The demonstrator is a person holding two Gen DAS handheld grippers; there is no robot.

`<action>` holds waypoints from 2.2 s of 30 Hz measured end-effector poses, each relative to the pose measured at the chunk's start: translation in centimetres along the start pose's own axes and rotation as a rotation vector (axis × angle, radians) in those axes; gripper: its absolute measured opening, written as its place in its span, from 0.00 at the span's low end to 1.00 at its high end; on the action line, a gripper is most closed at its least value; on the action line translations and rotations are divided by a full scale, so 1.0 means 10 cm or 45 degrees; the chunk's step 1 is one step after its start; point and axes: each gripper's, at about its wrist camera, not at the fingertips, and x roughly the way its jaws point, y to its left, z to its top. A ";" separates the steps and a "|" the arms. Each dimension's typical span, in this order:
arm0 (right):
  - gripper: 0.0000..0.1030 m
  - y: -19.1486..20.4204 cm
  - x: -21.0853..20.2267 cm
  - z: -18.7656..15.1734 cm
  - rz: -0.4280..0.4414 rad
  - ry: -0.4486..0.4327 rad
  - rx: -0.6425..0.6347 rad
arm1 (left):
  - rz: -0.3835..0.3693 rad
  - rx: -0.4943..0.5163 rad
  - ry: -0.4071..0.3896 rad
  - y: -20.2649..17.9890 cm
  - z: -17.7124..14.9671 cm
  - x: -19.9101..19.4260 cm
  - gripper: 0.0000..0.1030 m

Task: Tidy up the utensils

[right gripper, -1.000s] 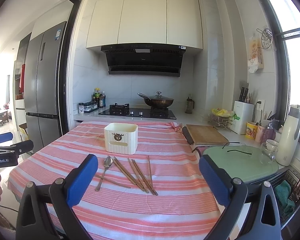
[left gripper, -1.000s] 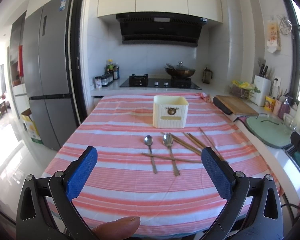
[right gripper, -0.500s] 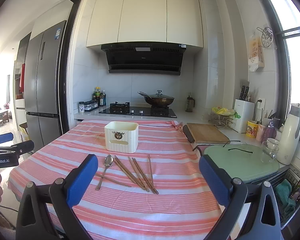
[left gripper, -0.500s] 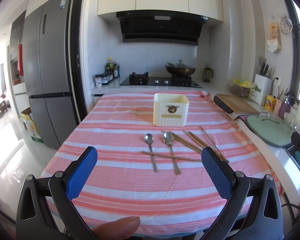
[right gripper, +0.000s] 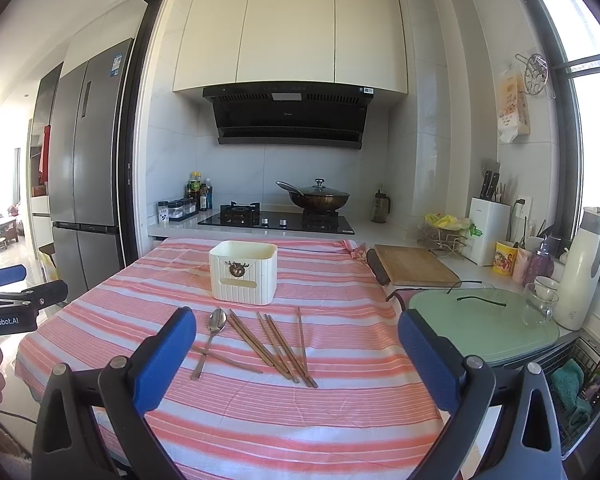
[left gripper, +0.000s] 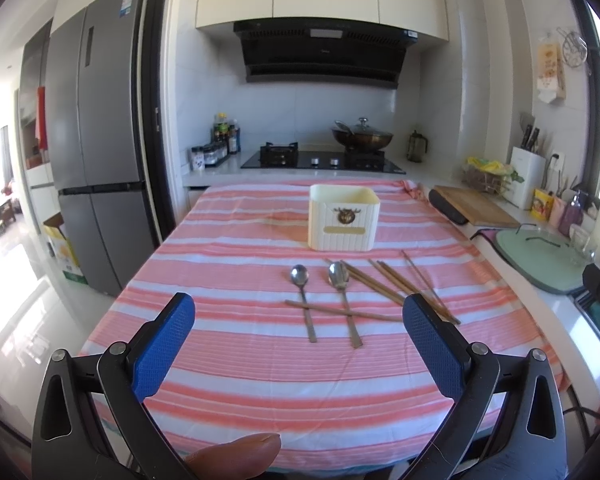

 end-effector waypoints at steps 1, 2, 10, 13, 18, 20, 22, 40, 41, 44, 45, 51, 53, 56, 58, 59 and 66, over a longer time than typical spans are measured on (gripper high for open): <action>1.00 0.00 0.00 0.00 0.000 0.001 0.000 | 0.001 0.000 0.001 0.00 0.00 0.01 1.00; 1.00 0.01 0.01 -0.01 0.000 0.002 0.000 | 0.002 0.001 0.000 0.01 0.00 0.01 1.00; 1.00 0.00 0.02 -0.02 0.001 0.007 -0.001 | 0.007 -0.011 0.013 0.05 -0.01 0.06 1.00; 1.00 0.01 0.04 -0.03 0.002 0.013 -0.004 | 0.004 -0.026 0.023 0.08 -0.01 0.09 1.00; 1.00 0.02 0.08 -0.05 0.000 0.023 -0.005 | -0.002 -0.054 0.023 0.10 0.00 0.12 1.00; 1.00 0.01 0.11 -0.05 -0.003 0.030 -0.004 | 0.004 -0.047 0.026 0.10 0.00 0.15 1.00; 1.00 0.00 0.14 -0.06 -0.009 0.039 -0.005 | 0.019 -0.029 0.031 0.08 -0.01 0.20 1.00; 1.00 -0.34 0.65 -0.30 -0.147 0.150 0.021 | 0.041 -0.024 0.303 0.09 -0.27 0.97 1.00; 1.00 -0.36 0.69 -0.31 -0.154 0.162 0.021 | 0.029 -0.017 0.320 0.08 -0.28 1.01 1.00; 1.00 -0.43 0.83 -0.38 -0.163 0.207 0.042 | -0.005 0.012 0.376 0.01 -0.31 1.17 1.00; 1.00 -0.45 0.88 -0.40 -0.164 0.223 0.047 | -0.020 0.010 0.390 0.00 -0.33 1.22 1.00; 1.00 -0.52 1.05 -0.53 -0.150 0.278 0.067 | -0.078 -0.110 0.532 0.07 -0.46 1.60 1.00; 1.00 -0.55 1.08 -0.56 -0.155 0.288 0.079 | -0.060 -0.166 0.576 0.16 -0.52 1.75 1.00; 1.00 -0.62 1.17 -0.64 -0.157 0.330 0.099 | -0.042 -0.250 0.638 0.29 -0.61 1.97 1.00; 1.00 -0.66 1.24 -0.69 -0.156 0.361 0.112 | -0.035 -0.296 0.667 0.34 -0.65 2.10 0.99; 1.00 -0.68 1.27 -0.71 -0.157 0.374 0.117 | -0.030 -0.307 0.677 0.36 -0.66 2.17 0.99; 1.00 -0.80 1.39 -0.80 -0.154 0.449 0.161 | 0.047 -0.183 0.692 0.26 -0.61 2.68 0.99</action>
